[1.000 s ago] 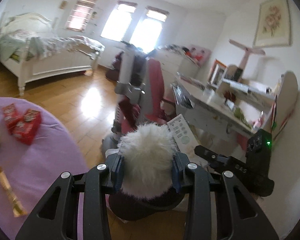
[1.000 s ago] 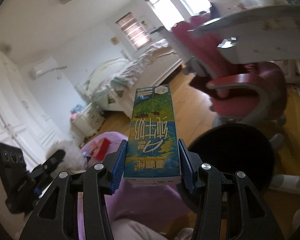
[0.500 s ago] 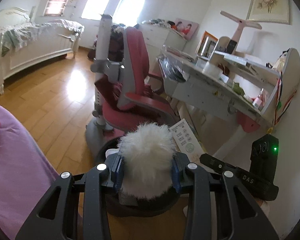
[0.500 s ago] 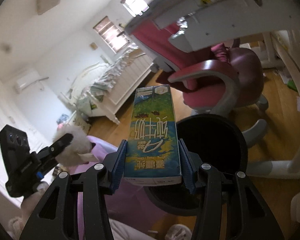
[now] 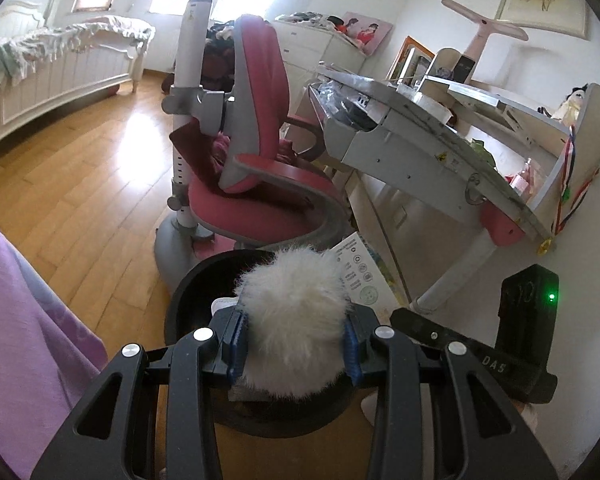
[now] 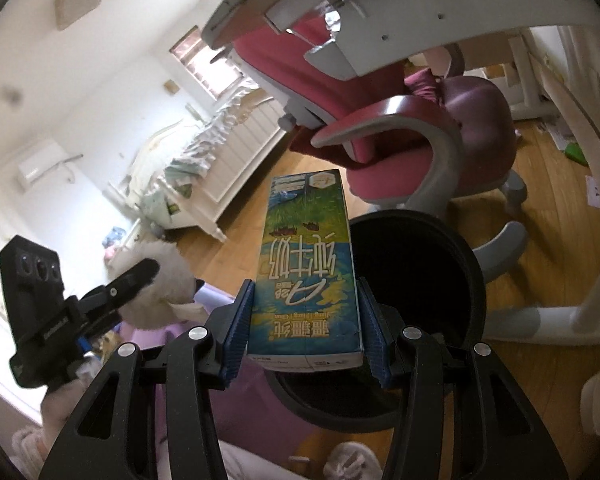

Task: Collect trash
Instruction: 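Carry the pom-pom and milk carton over the bin and open both tools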

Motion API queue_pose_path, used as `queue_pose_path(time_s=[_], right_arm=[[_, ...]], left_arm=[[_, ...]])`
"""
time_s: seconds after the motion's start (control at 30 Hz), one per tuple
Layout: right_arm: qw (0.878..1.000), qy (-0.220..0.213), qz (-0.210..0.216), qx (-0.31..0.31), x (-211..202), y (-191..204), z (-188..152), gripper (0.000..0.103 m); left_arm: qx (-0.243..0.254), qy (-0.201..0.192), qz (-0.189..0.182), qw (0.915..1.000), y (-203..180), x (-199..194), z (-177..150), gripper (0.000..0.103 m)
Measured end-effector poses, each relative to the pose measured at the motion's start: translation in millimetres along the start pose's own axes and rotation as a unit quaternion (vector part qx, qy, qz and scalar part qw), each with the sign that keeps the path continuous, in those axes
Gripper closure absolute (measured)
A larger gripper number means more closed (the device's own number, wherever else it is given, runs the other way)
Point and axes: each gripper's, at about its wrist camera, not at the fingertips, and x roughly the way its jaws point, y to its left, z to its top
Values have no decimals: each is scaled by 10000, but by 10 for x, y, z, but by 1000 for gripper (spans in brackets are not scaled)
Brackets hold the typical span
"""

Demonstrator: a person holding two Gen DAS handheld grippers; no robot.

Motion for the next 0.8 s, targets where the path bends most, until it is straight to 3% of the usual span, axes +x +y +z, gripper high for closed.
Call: queue_pose_path(time_s=[0.3,0.43,0.53,0.57,0.8], right_arm=[[9999,82,-57,44,140,-39,33,53],[9997,168,-84,132,184,-60,46,51],[9998,126,-120,129,170,-58,62,35],[9998,106,-127,119,161,-46,65,34],[9997,159,-84,-173,178,255,72,34]], left_arm=[[-126,131,-50,9998,17,187,-2,64],[-163,218,94,9996,16,248,7,55],[-177,187,166,9995,7,202,7,38],[-189,131,180,9996,8,158,8,32],[-325,-224,68,9992,64,-267,7,27]])
